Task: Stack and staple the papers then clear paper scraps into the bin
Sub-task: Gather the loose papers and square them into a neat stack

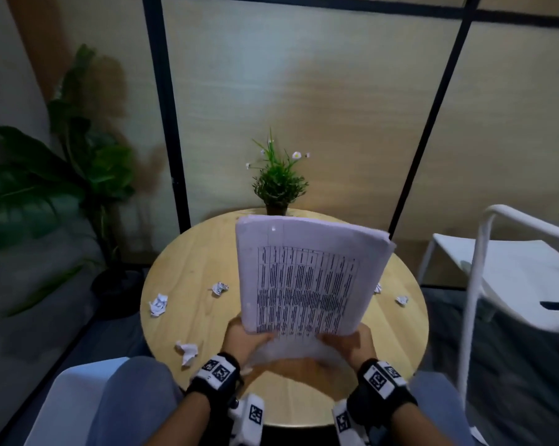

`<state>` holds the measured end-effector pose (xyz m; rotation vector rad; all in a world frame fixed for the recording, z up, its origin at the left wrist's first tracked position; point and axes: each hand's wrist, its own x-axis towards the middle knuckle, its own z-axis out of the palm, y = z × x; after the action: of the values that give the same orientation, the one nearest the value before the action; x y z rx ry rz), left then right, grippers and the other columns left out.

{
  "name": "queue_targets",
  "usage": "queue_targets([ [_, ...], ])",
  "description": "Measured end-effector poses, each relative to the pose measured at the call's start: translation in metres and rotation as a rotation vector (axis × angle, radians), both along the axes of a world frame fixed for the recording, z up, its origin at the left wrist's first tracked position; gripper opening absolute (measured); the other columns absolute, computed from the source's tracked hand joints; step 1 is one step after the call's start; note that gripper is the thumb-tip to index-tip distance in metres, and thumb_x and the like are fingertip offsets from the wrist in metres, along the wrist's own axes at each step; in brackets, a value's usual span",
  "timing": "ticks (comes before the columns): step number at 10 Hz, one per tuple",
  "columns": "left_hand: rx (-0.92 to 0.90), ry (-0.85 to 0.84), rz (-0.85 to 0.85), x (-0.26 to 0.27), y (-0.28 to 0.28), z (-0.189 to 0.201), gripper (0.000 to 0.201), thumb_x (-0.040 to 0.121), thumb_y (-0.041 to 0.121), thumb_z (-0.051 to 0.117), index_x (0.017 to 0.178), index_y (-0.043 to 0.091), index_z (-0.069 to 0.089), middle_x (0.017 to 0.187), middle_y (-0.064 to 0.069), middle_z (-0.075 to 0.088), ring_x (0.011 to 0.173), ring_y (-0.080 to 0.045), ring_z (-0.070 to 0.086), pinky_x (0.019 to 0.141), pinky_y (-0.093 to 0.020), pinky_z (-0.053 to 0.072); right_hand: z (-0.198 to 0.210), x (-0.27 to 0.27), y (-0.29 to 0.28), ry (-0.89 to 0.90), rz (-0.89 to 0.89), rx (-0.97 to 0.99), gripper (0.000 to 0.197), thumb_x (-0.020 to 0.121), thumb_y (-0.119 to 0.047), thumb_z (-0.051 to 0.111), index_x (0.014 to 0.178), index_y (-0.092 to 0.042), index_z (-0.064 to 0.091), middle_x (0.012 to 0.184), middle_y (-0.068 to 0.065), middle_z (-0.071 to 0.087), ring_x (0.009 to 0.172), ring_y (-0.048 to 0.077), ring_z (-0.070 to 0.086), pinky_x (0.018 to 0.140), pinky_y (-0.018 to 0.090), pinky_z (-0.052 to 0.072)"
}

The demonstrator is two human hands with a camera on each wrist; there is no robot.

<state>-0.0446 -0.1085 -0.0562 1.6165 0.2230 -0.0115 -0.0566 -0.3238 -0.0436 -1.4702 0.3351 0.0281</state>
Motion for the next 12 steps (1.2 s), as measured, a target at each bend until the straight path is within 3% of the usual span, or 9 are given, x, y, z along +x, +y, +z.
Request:
queue_targets([
  [1,0.011,0.109,-0.056,-0.006,-0.004,-0.008,0.017,0.067,-0.009,0.077,0.075,0.001,0.066,0.078,-0.018,0.071,0.07,-0.023,0.065,0.05,-0.016,0.052,-0.012,-0.003,0.002,0.054,0.025,-0.313,0.035,0.069,-0.007,0.081,0.098,-0.002,0.062,0.098,0.012,0.067,0.089,0.027,0.062,0.075,0.032,0.048],
  [4,0.101,0.202,-0.014,-0.01,-0.008,-0.016,0.029,0.062,0.013,0.081,0.065,0.006,0.054,0.065,-0.004,0.054,0.057,-0.013,0.055,0.054,-0.019,0.043,-0.01,-0.019,0.008,0.132,-0.088,-0.188,0.016,0.07,0.02,0.063,0.074,0.005,0.062,0.059,0.011,0.059,0.058,0.022,0.054,0.044,0.022,0.045],
  [5,0.06,0.077,0.04,-0.003,-0.01,-0.002,0.025,0.075,-0.003,0.072,0.064,0.009,0.054,0.065,-0.001,0.056,0.064,-0.018,0.059,0.045,-0.006,0.041,-0.012,-0.002,0.006,0.049,-0.119,-0.343,0.015,0.067,0.005,0.077,0.068,-0.004,0.065,0.068,0.011,0.063,0.072,0.021,0.058,0.059,0.031,0.045],
  [6,0.017,0.048,-0.018,0.0,-0.008,0.012,0.031,0.075,0.006,0.076,0.093,0.014,0.053,0.089,0.002,0.058,0.09,-0.014,0.056,0.076,-0.02,0.044,-0.004,0.004,0.006,0.029,-0.094,-0.438,0.029,0.071,-0.01,0.079,0.095,0.004,0.068,0.086,0.018,0.066,0.081,0.03,0.062,0.065,0.036,0.038],
  [8,0.056,0.207,-0.066,-0.023,-0.007,-0.018,0.048,0.066,0.024,0.079,0.105,0.0,0.065,0.114,-0.018,0.064,0.111,-0.032,0.061,0.087,-0.029,0.047,-0.022,-0.017,0.01,0.261,0.099,-0.65,0.045,0.072,-0.033,0.074,0.109,-0.008,0.068,0.112,0.01,0.069,0.105,0.024,0.065,0.075,0.025,0.047],
  [9,-0.16,0.208,-0.035,-0.022,-0.004,-0.005,0.008,0.085,0.016,0.061,0.089,0.022,0.06,0.106,-0.013,0.063,0.104,-0.031,0.062,0.096,-0.036,0.046,0.027,-0.036,0.031,0.134,-0.065,-0.741,0.03,0.067,-0.026,0.052,0.091,-0.026,0.071,0.098,-0.006,0.07,0.087,0.016,0.066,0.079,0.027,0.053],
  [10,-0.262,-0.032,-0.053,-0.008,-0.004,0.032,0.026,0.094,0.003,0.041,0.087,0.011,0.066,0.076,-0.005,0.067,0.07,-0.017,0.062,0.07,-0.029,0.051,0.098,-0.05,0.051,0.132,-0.25,-0.98,0.017,0.063,-0.012,0.031,0.049,-0.013,0.039,0.052,0.0,0.039,0.052,0.022,0.044,0.056,0.035,0.047],
  [11,-0.287,-0.177,-0.076,-0.002,-0.003,0.074,0.018,0.084,0.003,0.049,0.082,0.007,0.066,0.065,-0.001,0.067,0.063,-0.013,0.064,0.06,-0.02,0.051,0.123,-0.06,0.036,0.243,-0.165,-0.799,0.029,0.069,-0.001,0.037,0.048,-0.021,0.037,0.049,0.006,0.037,0.049,0.019,0.031,0.055,0.032,0.046],
  [12,-0.22,-0.146,-0.029,0.005,-0.001,0.069,0.026,0.093,-0.001,0.041,0.082,0.004,0.064,0.054,0.011,0.068,0.075,-0.02,0.06,0.073,-0.028,0.05,0.096,-0.03,0.002,-0.024,0.142,-0.626,0.04,0.088,0.007,0.052,0.075,-0.03,0.047,0.083,-0.013,0.059,0.076,-0.004,0.052,0.061,0.003,0.043],
])
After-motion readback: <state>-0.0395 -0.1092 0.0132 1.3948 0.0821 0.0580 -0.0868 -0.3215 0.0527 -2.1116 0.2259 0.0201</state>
